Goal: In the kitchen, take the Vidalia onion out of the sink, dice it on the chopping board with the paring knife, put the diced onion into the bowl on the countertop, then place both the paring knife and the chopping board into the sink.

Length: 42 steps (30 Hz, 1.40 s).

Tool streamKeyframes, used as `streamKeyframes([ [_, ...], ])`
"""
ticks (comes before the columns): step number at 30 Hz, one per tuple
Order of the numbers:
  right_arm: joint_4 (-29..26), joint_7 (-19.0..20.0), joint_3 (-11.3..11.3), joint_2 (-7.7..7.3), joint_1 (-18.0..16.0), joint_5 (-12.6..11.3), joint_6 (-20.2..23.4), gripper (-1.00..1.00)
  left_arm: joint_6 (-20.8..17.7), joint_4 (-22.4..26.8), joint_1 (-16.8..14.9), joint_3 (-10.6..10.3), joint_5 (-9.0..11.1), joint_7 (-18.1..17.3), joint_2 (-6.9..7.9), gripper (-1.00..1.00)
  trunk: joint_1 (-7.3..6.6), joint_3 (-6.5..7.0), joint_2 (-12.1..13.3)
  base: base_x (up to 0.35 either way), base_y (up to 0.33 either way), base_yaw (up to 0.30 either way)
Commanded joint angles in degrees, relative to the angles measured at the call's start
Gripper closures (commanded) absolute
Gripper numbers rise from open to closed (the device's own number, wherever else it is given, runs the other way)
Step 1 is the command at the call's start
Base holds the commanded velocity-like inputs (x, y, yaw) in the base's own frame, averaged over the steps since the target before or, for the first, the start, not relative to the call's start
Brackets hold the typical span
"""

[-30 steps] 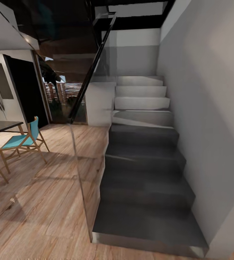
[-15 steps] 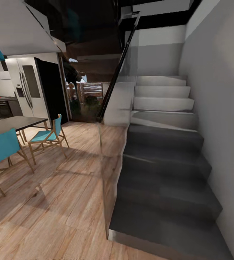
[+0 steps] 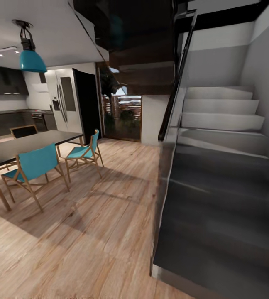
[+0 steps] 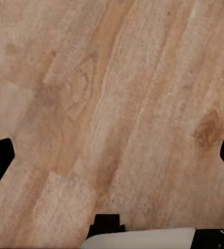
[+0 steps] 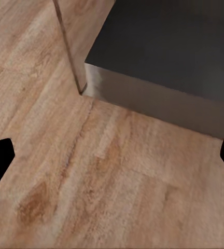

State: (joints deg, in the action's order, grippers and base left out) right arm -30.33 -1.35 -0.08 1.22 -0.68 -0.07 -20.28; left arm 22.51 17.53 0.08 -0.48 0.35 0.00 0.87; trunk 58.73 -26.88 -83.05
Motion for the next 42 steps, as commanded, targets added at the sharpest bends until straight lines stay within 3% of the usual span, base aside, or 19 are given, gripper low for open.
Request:
streamKeyframes([
  [1, 0.0, -0.1, 0.0, 0.01, 0.0, 0.0, -0.2, -1.0, 0.1, 0.1, 0.0, -0.1, 0.0, 0.0, 0.01, -1.0, 0.0, -0.05, 0.0, 0.0, 0.31, 0.285],
  [8, 0.0, -0.1, 0.0, 0.01, 0.0, 0.1, -0.2, -1.0, 0.1, 0.1, 0.0, -0.1, 0.0, 0.0, 0.01, -1.0, 0.0, -0.05, 0.0, 0.0, 0.175, 0.285],
  [42, 1.9, -0.1, 0.0, 0.03, 0.0, 0.2, -0.3, -1.0, 0.1, 0.0, 0.0, -0.1, 0.0, 0.0, 0.0, -1.0, 0.0, -0.05, 0.0, 0.0, 0.002, 0.285],
])
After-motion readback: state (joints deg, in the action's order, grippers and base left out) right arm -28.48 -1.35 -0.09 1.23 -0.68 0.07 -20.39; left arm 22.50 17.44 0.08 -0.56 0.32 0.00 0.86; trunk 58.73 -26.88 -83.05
